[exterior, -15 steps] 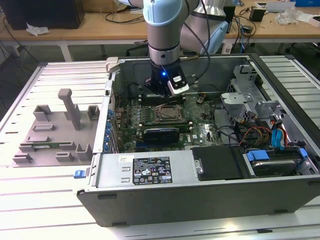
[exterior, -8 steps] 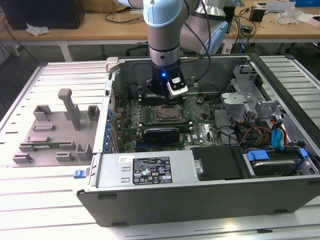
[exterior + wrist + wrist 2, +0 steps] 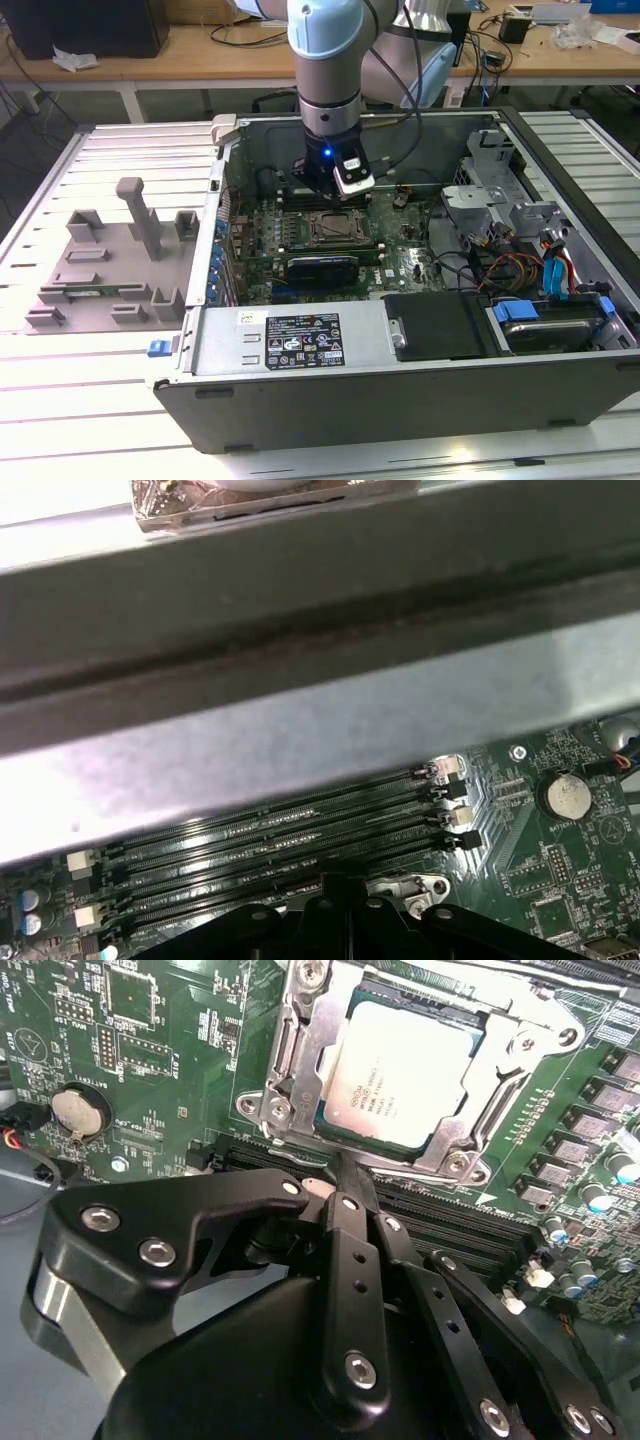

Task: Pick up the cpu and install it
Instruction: 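Install the first cpu locking lever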

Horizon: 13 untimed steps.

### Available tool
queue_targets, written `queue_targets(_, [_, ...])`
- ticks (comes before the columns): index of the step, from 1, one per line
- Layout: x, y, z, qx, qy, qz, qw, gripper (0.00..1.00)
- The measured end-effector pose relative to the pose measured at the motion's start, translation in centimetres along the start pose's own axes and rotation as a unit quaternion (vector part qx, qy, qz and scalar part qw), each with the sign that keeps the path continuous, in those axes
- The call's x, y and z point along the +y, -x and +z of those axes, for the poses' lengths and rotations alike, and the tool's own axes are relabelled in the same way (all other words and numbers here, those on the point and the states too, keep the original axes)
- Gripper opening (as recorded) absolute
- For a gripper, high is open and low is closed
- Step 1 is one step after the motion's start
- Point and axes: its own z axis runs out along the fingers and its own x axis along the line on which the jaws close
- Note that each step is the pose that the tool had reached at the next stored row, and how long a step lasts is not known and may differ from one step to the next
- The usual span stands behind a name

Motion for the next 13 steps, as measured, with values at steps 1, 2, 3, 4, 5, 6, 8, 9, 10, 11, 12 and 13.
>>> queue_targets(1, [0.0, 0.02, 0.01, -0.0002, -0.0003, 0.001, 1.0, 0.11])
queue_targets(2, [0.0, 0.02, 0.01, -0.0002, -0.0003, 0.001, 1.0, 0.11])
queue_targets(3, [0.0, 0.02, 0.01, -0.0002, -0.0003, 0.001, 1.0, 0.11])
queue_targets(4, [0.0, 0.03, 0.01, -0.0002, -0.0003, 0.001, 1.0, 0.11])
queue_targets(5, [0.0, 0.03, 0.01, -0.0002, -0.0002, 0.001, 1.0, 0.11])
queue_targets(6, [0.01, 0.03, 0.02, -0.0003, -0.0002, 0.001, 1.0, 0.11])
queue_targets(8, [0.16, -0.01, 0.04, -0.0005, -0.0009, 0.001, 1.0, 0.11])
queue_targets(9, [0.21, -0.02, 0.05, -0.0005, -0.0013, 0.001, 1.0, 0.11])
queue_targets(10, [0.25, -0.04, 0.06, -0.0007, -0.0018, 0.001, 1.0, 0.11])
queue_targets(11, [0.28, -0.04, 0.06, -0.0008, -0.0023, 0.001, 1.0, 0.11])
queue_targets(12, [0.3, -0.05, 0.06, -0.0009, -0.0027, 0.001, 1.0, 0.11])
queue_targets(13, [0.3, -0.05, 0.06, -0.001, -0.0029, 0.001, 1.0, 0.11])
